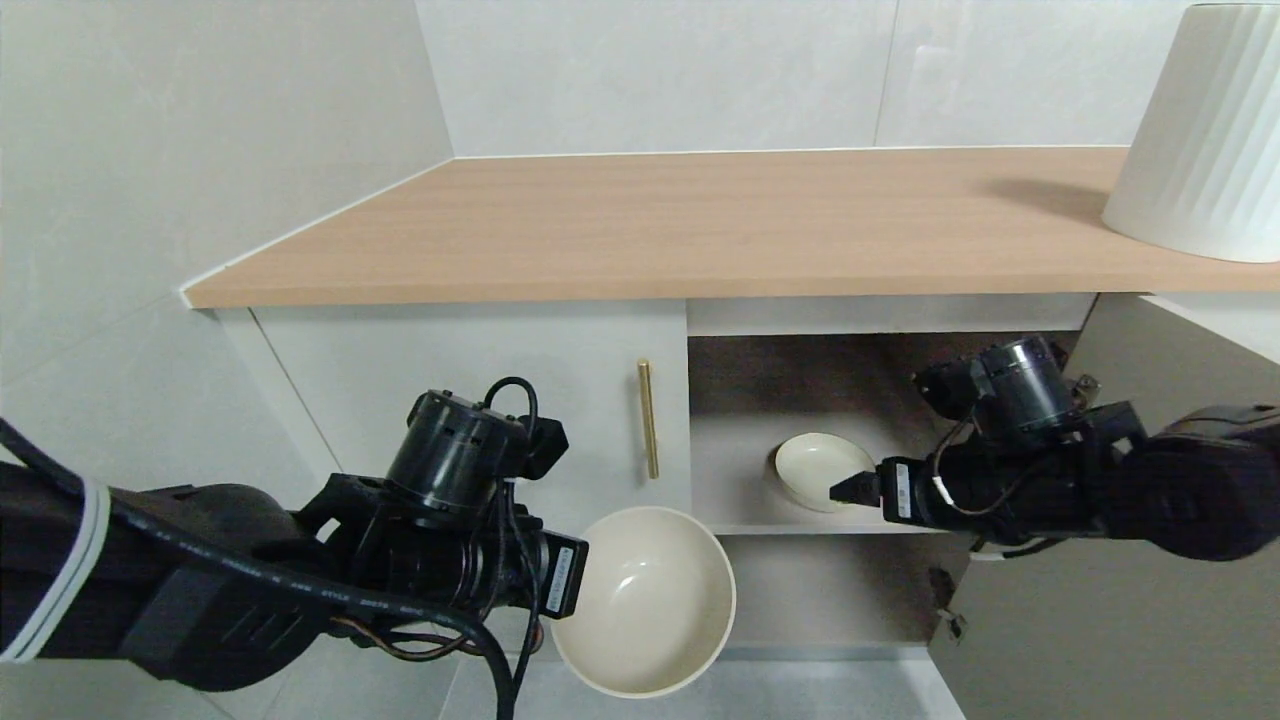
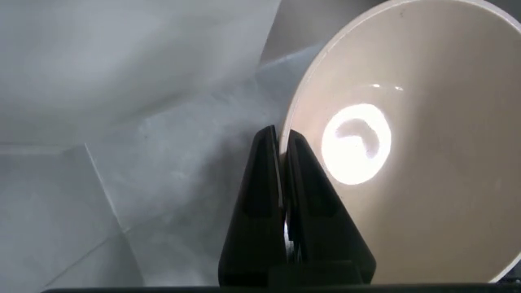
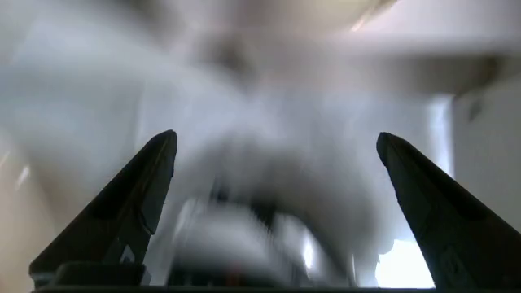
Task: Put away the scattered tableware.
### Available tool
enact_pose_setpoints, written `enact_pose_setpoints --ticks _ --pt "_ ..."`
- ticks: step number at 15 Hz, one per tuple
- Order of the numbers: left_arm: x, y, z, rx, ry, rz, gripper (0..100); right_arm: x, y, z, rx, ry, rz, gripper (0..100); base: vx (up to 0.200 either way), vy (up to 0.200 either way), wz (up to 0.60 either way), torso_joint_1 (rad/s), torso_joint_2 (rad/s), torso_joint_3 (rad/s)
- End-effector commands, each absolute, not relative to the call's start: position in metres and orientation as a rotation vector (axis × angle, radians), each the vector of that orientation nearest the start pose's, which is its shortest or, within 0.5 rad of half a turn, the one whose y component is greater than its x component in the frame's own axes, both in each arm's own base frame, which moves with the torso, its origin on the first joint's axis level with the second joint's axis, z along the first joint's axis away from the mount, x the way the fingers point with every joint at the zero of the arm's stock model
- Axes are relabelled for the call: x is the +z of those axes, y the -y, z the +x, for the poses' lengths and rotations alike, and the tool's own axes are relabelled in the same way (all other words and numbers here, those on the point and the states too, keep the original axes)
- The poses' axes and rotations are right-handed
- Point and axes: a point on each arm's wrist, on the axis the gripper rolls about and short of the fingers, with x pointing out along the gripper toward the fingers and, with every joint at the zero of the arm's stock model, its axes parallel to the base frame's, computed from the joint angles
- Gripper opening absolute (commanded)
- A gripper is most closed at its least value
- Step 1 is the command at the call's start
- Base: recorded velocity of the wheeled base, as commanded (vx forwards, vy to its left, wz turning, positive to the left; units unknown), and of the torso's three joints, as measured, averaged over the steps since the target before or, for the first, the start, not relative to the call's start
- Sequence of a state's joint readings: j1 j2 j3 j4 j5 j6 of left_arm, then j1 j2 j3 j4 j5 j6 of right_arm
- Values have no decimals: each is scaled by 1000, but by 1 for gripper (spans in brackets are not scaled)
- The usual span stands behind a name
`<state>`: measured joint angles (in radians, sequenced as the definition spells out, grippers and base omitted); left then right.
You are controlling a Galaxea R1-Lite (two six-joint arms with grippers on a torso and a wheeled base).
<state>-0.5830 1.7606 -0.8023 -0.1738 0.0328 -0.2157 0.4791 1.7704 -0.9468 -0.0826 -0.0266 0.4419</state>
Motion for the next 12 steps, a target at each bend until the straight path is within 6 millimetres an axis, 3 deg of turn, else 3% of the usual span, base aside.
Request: enact_pose_setpoints --ticks 1,4,6,12 --pt "119 171 243 -454 -811 61 0 199 -145 207 462 -777 198 100 0 0 0 0 0 0" --pt "126 172 238 -473 -788 59 0 195 -160 184 552 -819 141 100 0 0 0 0 0 0" --pt "130 178 231 -504 -777 66 0 186 -171 181 583 -851 92 100 0 0 0 0 0 0" --pt "134 190 220 -547 -755 87 0 149 -199 195 542 -953 12 100 0 0 0 0 0 0"
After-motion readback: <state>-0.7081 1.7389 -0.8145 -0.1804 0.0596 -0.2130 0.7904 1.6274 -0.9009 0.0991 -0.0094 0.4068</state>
